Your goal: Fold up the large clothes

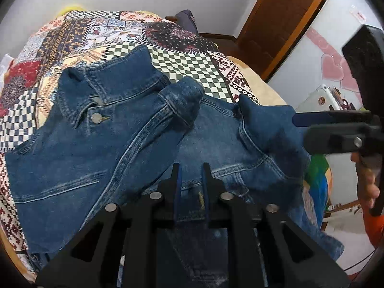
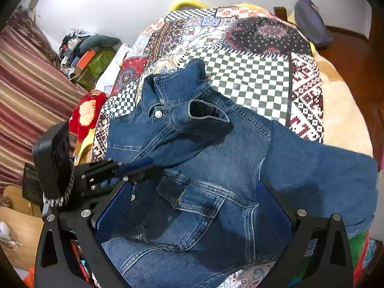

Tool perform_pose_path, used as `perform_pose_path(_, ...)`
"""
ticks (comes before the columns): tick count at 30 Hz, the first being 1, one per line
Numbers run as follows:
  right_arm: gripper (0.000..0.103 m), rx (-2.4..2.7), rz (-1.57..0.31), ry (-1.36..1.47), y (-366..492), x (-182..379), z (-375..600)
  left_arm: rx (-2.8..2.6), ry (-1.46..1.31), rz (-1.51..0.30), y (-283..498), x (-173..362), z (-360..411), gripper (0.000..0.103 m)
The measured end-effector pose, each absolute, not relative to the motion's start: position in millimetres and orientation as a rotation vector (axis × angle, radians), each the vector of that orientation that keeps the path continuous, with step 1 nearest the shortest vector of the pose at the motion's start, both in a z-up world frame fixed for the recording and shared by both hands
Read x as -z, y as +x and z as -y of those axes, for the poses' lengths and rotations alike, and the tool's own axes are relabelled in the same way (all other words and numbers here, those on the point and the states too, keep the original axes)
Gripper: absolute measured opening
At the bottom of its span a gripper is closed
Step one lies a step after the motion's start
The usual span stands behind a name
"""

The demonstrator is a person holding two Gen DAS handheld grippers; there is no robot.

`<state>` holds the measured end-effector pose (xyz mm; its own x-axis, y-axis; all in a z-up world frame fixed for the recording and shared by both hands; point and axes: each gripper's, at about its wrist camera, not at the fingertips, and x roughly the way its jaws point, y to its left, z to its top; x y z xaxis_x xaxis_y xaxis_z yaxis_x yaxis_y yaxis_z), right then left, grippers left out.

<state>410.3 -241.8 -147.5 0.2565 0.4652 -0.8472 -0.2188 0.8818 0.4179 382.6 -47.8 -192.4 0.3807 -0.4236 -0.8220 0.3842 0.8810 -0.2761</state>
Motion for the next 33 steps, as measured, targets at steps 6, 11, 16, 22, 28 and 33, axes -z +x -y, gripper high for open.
perform_pose_path(6,0.103,-0.476,-1.258,0.272,428.8,153.9,229.6,0.358,-0.055,-0.946,374.4,165.7,-18.4,0.062)
perform_pose_path(11,0.103,-0.468,-1.282,0.299,460.3,155.4,208.1,0.157,-0.099,-0.950,381.2,175.0,-95.7,0.065)
perform_pose_path(16,0.103,-0.418,-1.310,0.273,503.8,165.9,179.9,0.010,-0.143,-1.006,381.2,212.6,-157.6,0.065)
perform_pose_path(22,0.103,-0.304,-1.358,0.222,543.8,195.7,165.1,-0.065,-0.164,-1.078,384.9,253.5,-188.2,0.065)
perform_pose_path(28,0.103,-0.266,-1.437,0.174,534.7,229.1,176.4,-0.046,-0.149,-1.085,386.3,260.8,-186.2,0.065)
perform_pose_path(33,0.103,-0.283,-1.484,0.175,500.1,240.8,207.8,0.012,-0.126,-1.093,391.1,262.5,-161.9,0.065)
